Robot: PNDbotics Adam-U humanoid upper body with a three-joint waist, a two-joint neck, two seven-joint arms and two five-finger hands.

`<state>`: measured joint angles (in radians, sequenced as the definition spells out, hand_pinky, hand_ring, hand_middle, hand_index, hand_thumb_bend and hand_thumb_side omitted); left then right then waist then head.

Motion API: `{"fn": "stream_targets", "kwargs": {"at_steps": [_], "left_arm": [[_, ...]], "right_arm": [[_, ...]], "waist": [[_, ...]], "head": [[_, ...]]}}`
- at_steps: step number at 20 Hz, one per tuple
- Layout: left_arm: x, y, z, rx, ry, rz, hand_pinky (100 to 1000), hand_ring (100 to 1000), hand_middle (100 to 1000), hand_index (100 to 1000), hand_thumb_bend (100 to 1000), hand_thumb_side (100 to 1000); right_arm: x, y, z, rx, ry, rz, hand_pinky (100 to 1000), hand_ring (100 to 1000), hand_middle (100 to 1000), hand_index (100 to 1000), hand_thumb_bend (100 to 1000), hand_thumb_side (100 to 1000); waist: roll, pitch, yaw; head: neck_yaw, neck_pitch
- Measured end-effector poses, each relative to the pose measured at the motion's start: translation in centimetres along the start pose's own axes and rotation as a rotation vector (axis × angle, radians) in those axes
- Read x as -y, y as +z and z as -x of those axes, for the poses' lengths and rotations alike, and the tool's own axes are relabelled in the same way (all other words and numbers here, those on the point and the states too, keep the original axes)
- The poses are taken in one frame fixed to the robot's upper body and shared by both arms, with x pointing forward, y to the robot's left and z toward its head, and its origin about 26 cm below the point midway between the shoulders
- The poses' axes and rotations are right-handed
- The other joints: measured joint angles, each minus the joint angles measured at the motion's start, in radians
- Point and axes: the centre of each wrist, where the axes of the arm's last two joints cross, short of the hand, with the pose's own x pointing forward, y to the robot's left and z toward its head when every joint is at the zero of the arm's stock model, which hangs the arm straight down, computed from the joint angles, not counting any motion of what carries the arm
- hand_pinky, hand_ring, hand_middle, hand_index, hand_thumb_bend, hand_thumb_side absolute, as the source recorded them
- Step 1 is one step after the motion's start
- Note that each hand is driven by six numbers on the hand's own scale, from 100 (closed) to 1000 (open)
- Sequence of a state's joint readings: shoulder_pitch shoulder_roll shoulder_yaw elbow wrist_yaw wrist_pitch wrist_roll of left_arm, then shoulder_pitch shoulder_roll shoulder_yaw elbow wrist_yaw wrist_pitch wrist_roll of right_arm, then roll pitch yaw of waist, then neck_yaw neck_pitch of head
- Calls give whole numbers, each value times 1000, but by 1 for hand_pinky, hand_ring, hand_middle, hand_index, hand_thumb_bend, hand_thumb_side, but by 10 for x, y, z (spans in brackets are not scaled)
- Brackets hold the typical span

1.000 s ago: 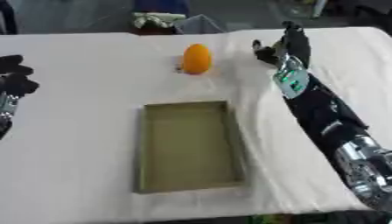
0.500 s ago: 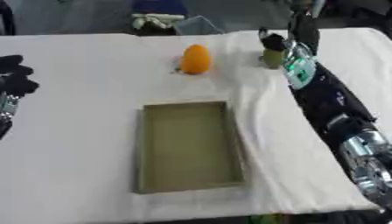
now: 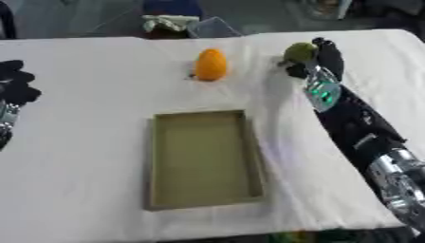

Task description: Pick up objects on the table and place them in the box.

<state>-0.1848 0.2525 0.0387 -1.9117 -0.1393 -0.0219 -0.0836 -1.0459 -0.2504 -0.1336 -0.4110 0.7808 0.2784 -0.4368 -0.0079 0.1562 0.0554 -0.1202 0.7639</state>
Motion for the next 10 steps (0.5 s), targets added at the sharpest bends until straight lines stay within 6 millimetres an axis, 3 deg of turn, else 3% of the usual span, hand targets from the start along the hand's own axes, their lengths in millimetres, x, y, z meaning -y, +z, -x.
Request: {"fn": "stream_targets", "kwargs": {"at_steps": [1,2,3,6,7,10], "left_arm": [[0,0,0,0,0,0,662,606,634,806,431,701],[0,0,0,0,0,0,662,606,634,806,431,701],[0,0,0,0,0,0,662,606,634,806,431,701],[0,0,0,0,0,0,662,606,634,806,431,701],[0,0,0,0,0,0,661,606,634,806,431,701],[0,0,0,0,0,0,662,607,634,806,431,701]], "right_arm": [[-1,0,1,-1,3,-3,754,804,774,830,207,201],[-1,1,1,-2,6,-6,754,804,774,830,207,201],[-2,1,1,-3,8,-9,753,802,769,790,136,124],[-2,1,2,-5,13,-14,753,802,769,790,136,124],[-2,1,2,-5,14,-15,751,797,757,707,100,100],[-3,2,3,-4,24,-16,745,788,740,627,100,100]], "waist": [[0,0,0],[0,-1,0],[0,-1,0],[0,-2,0],[0,-2,0],[0,-2,0]], "head": [[0,0],[-1,0],[-1,0],[-1,0],[-1,0],[-2,0]]}}
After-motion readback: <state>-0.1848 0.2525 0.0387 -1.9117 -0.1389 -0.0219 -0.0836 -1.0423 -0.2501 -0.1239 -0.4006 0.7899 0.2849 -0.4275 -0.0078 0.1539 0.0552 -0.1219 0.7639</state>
